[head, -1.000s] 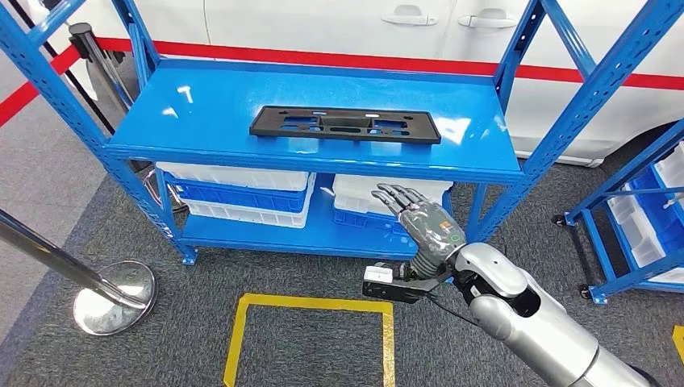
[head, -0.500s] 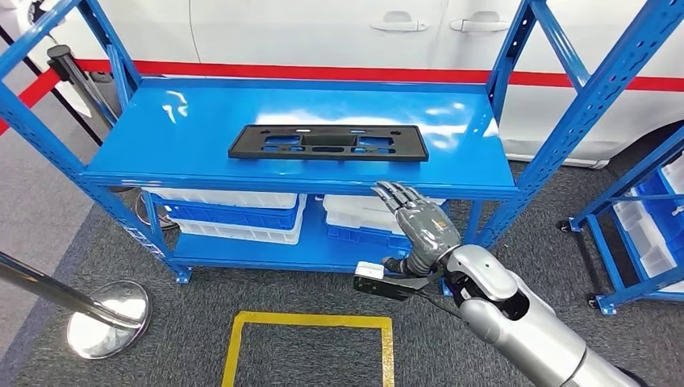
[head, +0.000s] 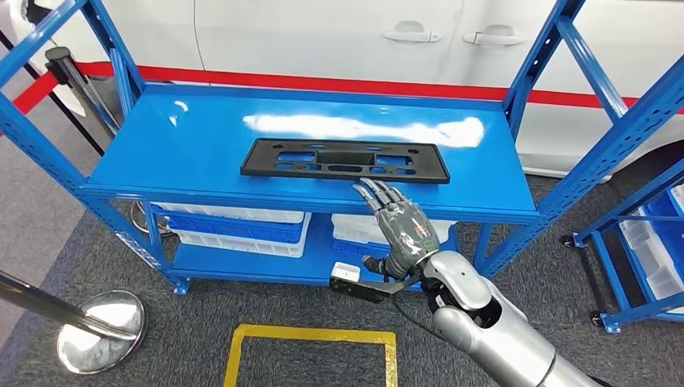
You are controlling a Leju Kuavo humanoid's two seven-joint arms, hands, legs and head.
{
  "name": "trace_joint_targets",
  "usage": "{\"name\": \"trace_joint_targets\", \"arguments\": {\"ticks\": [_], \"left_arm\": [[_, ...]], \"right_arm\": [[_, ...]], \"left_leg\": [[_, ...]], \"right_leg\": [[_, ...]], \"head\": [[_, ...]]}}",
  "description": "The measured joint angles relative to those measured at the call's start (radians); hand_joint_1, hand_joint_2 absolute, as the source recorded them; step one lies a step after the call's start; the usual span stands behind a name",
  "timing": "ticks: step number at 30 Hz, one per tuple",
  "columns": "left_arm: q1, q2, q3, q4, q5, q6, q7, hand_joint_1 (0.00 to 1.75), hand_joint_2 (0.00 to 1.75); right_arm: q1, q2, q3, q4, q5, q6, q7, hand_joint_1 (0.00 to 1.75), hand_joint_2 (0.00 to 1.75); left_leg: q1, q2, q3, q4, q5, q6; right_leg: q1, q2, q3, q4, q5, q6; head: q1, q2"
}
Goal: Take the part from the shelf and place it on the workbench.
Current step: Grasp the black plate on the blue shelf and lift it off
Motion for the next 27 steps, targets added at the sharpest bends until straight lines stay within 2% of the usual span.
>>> {"name": "trace_joint_targets", "arguments": {"ticks": [1,2,3,4,5,6,7,8,11,12,13,15,16,17,18,20,21,22,25,27], "left_arm": [[0.0,0.0,0.0,0.0,-0.003,0.0,0.0,0.0,0.0],[0.0,0.0,0.0,0.0,-0.006,0.001,0.0,0.0,0.0],[0.0,0.0,0.0,0.0,-0.009,0.001,0.0,0.0,0.0],[0.0,0.0,0.0,0.0,-0.012,0.001,0.0,0.0,0.0],[0.0,-0.001,0.0,0.0,-0.014,0.001,0.0,0.0,0.0],[0.0,-0.002,0.0,0.001,-0.016,0.001,0.0,0.0,0.0],[-0.001,-0.003,0.0,0.001,-0.017,0.001,0.0,0.0,0.0],[-0.002,-0.003,0.0,0.002,-0.019,0.001,0.0,0.0,0.0],[-0.003,-0.003,0.0,0.002,-0.025,0.001,0.0,0.0,0.0],[-0.004,-0.002,0.0,0.002,-0.026,0.0,0.0,0.0,0.0],[-0.006,-0.002,0.0,0.002,-0.026,0.0,0.0,0.0,0.0],[-0.008,-0.002,0.0,0.002,-0.026,0.0,0.0,0.0,0.0],[-0.008,-0.002,0.0,0.002,-0.026,0.0,0.0,0.0,0.0],[-0.007,-0.001,0.0,0.002,-0.026,0.0,0.0,0.0,0.0],[-0.005,-0.001,0.0,0.002,-0.026,0.0,0.0,0.0,0.0],[-0.001,0.0,0.0,0.003,-0.027,0.0,0.0,0.0,0.0],[0.0,0.0,0.0,0.003,-0.027,0.0,0.0,0.0,0.0],[0.0,0.0,0.0,0.003,-0.027,0.0,-0.001,0.0,0.0],[-0.002,0.0,0.0,0.004,-0.026,0.0,-0.001,0.0,0.0],[-0.001,-0.001,0.0,0.004,-0.026,0.0,0.0,0.0,0.0]], "right_arm": [[0.003,0.002,-0.007,0.005,0.003,0.0,0.0,0.0,1.75],[0.006,0.004,-0.014,0.011,0.008,-0.001,0.0,0.0,1.75],[0.007,0.007,-0.021,0.016,0.013,-0.001,-0.001,0.0,1.75],[0.008,0.01,-0.028,0.021,0.02,-0.002,-0.001,0.0,1.75],[0.009,0.012,-0.035,0.027,0.029,-0.003,-0.002,0.0,1.75],[0.009,0.015,-0.04,0.033,0.039,-0.004,-0.003,0.0,1.75],[0.01,0.018,-0.043,0.04,0.05,-0.005,-0.004,0.0,1.75],[0.011,0.021,-0.045,0.049,0.062,-0.006,-0.004,0.0,1.75],[0.013,0.03,-0.047,0.074,0.086,-0.007,-0.005,0.0,1.75],[0.013,0.034,-0.047,0.081,0.09,-0.007,-0.005,0.0,1.75],[0.013,0.039,-0.047,0.086,0.091,-0.008,-0.005,0.0,1.75],[0.016,0.047,-0.047,0.096,0.094,-0.008,-0.005,0.0,1.75],[0.018,0.05,-0.047,0.102,0.095,-0.007,-0.006,0.0,1.75],[0.021,0.053,-0.047,0.107,0.095,-0.007,-0.006,0.0,1.75],[0.022,0.055,-0.047,0.112,0.096,-0.007,-0.006,0.0,1.75],[0.024,0.059,-0.047,0.12,0.098,-0.007,-0.006,0.0,1.75],[0.024,0.062,-0.046,0.124,0.098,-0.007,-0.006,0.0,1.75],[0.024,0.064,-0.046,0.126,0.099,-0.008,-0.006,0.0,1.75],[0.025,0.066,-0.046,0.13,0.099,-0.008,-0.006,0.0,1.75],[0.024,0.066,-0.046,0.131,0.099,-0.008,-0.006,0.0,1.75]], "left_leg": [[0.0,-0.002,0.007,0.0,-0.006,0.001],[0.0,-0.003,0.016,0.0,-0.014,0.0],[-0.001,-0.004,0.027,0.0,-0.022,-0.001],[-0.001,-0.004,0.039,0.0,-0.031,-0.003],[-0.002,-0.004,0.05,0.0,-0.039,-0.006],[-0.003,-0.005,0.057,0.001,-0.047,-0.011],[-0.003,-0.005,0.061,0.0,-0.054,-0.016],[-0.005,-0.004,0.064,0.005,-0.057,-0.023],[-0.005,-0.003,0.068,0.038,-0.07,-0.039],[-0.003,-0.003,0.053,0.071,-0.085,-0.044],[-0.002,-0.003,0.024,0.122,-0.108,-0.048],[-0.001,-0.003,-0.057,0.243,-0.154,-0.056],[-0.001,-0.003,-0.09,0.281,-0.16,-0.058],[0.0,-0.003,-0.11,0.287,-0.148,-0.06],[0.001,-0.003,-0.111,0.258,-0.113,-0.06],[0.002,-0.003,-0.085,0.14,-0.016,-0.057],[0.0,-0.003,-0.073,0.081,0.01,-0.054],[-0.002,-0.003,-0.065,0.047,0.026,-0.048],[-0.005,-0.004,-0.055,0.024,0.021,-0.025],[-0.002,-0.003,-0.034,0.012,0.015,-0.013]], "right_leg": [[-0.001,0.0,-0.028,0.027,-0.008,0.002],[-0.002,0.0,-0.041,0.021,0.007,0.002],[-0.002,0.0,-0.036,-0.019,0.044,0.0],[-0.002,-0.001,-0.019,-0.083,0.097,-0.004],[0.001,-0.002,-0.002,-0.143,0.137,-0.009],[0.006,-0.004,0.012,-0.193,0.154,-0.015],[0.011,-0.004,0.022,-0.222,0.161,-0.021],[0.014,-0.004,0.028,-0.233,0.151,-0.025],[0.008,0.001,0.06,-0.251,0.145,-0.039],[0.006,0.002,0.069,-0.254,0.141,-0.044],[0.005,0.001,0.077,-0.256,0.137,-0.049],[0.004,0.002,0.086,-0.256,0.125,-0.054],[0.004,0.003,0.092,-0.255,0.118,-0.053],[0.004,0.004,0.101,-0.255,0.111,-0.052],[0.003,0.005,0.112,-0.254,0.102,-0.05],[0.002,0.007,0.136,-0.252,0.081,-0.043],[0.002,0.007,0.142,-0.251,0.073,-0.037],[0.004,0.007,0.144,-0.251,0.067,-0.032],[0.007,0.006,0.145,-0.249,0.061,-0.018],[0.005,0.004,0.124,-0.2,0.057,-0.01]], "head": [[0.0,0.0],[0.0,0.0],[0.0,0.0],[0.0,0.0],[0.0,0.0],[0.0,0.0],[0.001,0.0],[0.001,0.0],[0.003,0.0],[0.004,0.0],[0.003,0.0],[0.003,0.0],[0.003,0.0],[0.003,0.0],[0.003,0.0],[0.003,0.0],[0.003,0.0],[0.003,0.0],[0.003,0.0],[0.005,0.0]]}}
